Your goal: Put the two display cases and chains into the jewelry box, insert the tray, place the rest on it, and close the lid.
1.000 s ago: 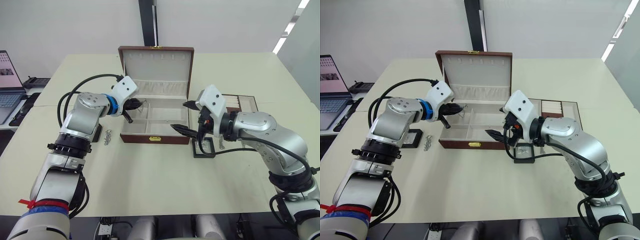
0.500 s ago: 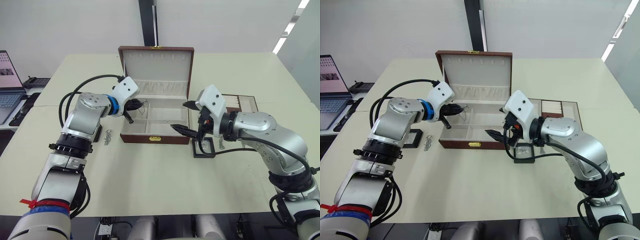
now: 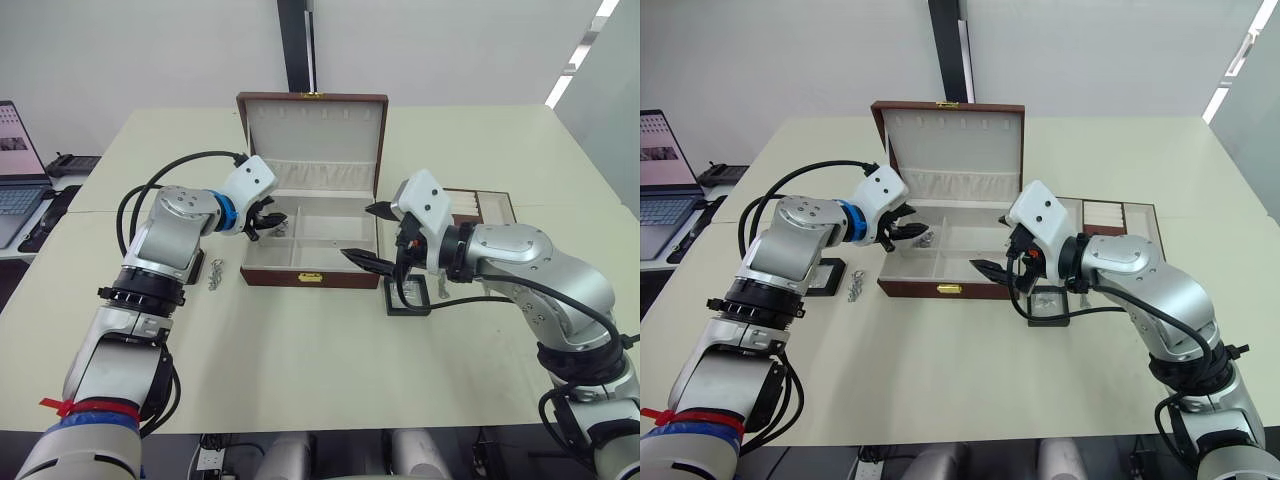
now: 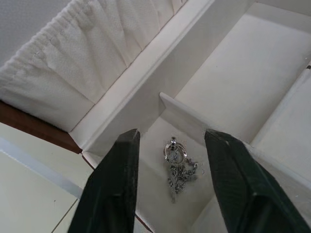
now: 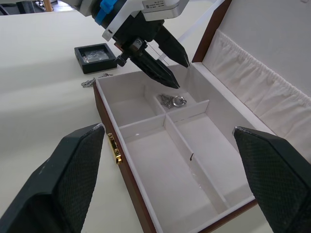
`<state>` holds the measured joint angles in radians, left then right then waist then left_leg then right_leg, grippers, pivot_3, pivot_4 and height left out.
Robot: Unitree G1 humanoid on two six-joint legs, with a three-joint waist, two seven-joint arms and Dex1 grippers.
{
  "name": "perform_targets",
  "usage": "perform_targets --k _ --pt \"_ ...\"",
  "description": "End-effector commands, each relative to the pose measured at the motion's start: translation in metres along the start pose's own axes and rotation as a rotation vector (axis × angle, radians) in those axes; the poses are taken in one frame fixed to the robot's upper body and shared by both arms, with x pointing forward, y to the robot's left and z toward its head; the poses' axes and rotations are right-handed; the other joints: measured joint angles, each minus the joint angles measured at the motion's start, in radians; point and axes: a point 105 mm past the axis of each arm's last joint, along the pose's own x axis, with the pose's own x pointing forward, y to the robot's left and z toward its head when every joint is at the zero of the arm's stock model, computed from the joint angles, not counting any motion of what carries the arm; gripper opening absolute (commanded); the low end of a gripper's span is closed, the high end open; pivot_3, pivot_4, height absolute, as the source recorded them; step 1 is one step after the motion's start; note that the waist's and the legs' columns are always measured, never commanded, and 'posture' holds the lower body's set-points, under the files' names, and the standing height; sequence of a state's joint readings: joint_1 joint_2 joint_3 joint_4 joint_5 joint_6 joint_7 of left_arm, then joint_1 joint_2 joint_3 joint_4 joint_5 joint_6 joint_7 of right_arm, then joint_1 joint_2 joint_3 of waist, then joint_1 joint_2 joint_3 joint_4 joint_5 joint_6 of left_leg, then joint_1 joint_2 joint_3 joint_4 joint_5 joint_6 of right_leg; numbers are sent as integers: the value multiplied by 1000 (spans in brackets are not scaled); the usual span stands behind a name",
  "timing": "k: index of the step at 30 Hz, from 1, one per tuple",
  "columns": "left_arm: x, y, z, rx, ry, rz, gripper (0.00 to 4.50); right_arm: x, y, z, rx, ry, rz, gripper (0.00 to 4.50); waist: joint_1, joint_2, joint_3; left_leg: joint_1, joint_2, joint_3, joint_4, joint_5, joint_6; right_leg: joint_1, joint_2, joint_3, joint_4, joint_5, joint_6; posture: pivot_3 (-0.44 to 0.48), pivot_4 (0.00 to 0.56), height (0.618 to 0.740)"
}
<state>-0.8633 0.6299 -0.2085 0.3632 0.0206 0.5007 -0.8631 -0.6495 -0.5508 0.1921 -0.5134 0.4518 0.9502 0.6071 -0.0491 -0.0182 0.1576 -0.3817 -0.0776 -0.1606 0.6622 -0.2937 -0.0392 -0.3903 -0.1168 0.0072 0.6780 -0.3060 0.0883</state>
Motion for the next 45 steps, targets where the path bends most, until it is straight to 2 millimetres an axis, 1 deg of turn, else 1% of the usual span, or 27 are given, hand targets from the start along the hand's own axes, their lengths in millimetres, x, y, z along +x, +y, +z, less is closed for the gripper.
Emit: perform_targets --k 1,3,4,8,11,14,18,21,24,26,30,34,36,37,38,41,43,45 --pt "-5 7 18 30 -43 26 3544 -3 -2 11 -35 -30 -17 4500 0 0 0 0 0 0 0 0 0 0 0 0 0 0 0 0 150 740" --pt "-6 8 20 31 -48 29 4094 -4 -2 11 -35 -30 -17 4500 0 0 0 0 0 0 0 0 0 0 0 0 0 0 0 0 150 740" --pt "-6 8 21 30 -51 29 4453 -4 -2 11 -35 -30 -17 4500 0 0 0 0 0 0 0 0 0 0 0 0 0 0 0 0 150 740" --pt "-10 7 31 28 -81 19 4453 -4 -3 11 -36 -31 -18 4500 0 0 0 0 0 0 0 0 0 0 0 0 0 0 0 0 150 740" --pt "-17 1 46 31 -138 -9 4453 -4 -3 12 -40 -32 -21 4500 -1 0 0 0 0 0 0 0 0 0 0 0 0 0 0 0 150 740" --pt "-28 -8 59 5 -196 -58 4453 -5 -4 13 -43 -37 -26 4500 -1 0 0 0 0 0 0 0 0 0 0 0 0 0 0 0 150 740" --pt "-50 -18 71 -45 -304 -120 4453 -13 -5 16 -45 -60 -26 4500 -4 0 0 0 1 0 0 0 0 0 0 0 0 0 0 0 150 740" --pt "-75 -27 68 -96 -377 -195 4453 -29 -11 15 -59 -62 -51 4500 -6 0 0 0 2 0 0 0 0 0 0 1 1 0 0 0 150 740" --pt "-96 -29 50 -110 -396 -199 4453 -52 -22 6 -99 -33 -103 4500 -4 0 0 0 2 0 0 0 0 0 0 1 0 0 0 0 150 740" --pt "-109 -23 35 -128 -408 -156 4453 -70 -29 -4 -127 11 -143 4500 2 0 0 0 1 0 0 0 0 0 0 1 -1 0 0 0 150 740" --pt "-135 -7 -6 -252 -387 -39 4453 -111 -39 -26 -168 107 -219 4500 13 0 0 0 1 1 0 0 0 1 -1 1 -2 0 0 0 150 740" --pt "-162 -2 -59 -370 -296 27 4453 -154 -46 -56 -171 235 -276 4500 17 0 0 1 2 2 0 0 1 2 -1 1 -2 0 0 0 150 740" --pt "-181 5 -105 -438 -200 122 4453 -184 -45 -79 -133 324 -300 4500 18 0 0 2 2 3 0 0 1 3 -1 1 -2 0 0 0 150 740" --pt "-189 6 -120 -454 -165 153 4453 -194 -43 -85 -115 348 -302 4500 19 0 0 3 2 3 0 0 1 3 -1 1 -2 0 0 0 150 740" --pt "-195 4 -136 -468 -123 167 4453 -203 -40 -93 -105 385 -293 4500 20 0 0 3 2 3 -1 0 1 3 0 1 -2 0 0 0 150 740" --pt "-205 -10 -168 -472 -17 153 4453 -227 -30 -118 -90 510 -263 4500 19 0 0 3 1 5 -1 -3 5 3 0 2 -4 0 0 0 150 740" --pt "-208 -16 -177 -465 12 137 4453 -234 -26 -126 -91 548 -246 4500 20 0 0 4 2 4 -1 -3 5 4 -1 3 -4 0 0 0 150 740" --pt "-210 -21 -189 -490 31 150 4453 -240 -24 -129 -56 549 -259 4500 20 0 0 5 2 4 -1 -3 6 6 0 2 -4 0 0 0 150 740"
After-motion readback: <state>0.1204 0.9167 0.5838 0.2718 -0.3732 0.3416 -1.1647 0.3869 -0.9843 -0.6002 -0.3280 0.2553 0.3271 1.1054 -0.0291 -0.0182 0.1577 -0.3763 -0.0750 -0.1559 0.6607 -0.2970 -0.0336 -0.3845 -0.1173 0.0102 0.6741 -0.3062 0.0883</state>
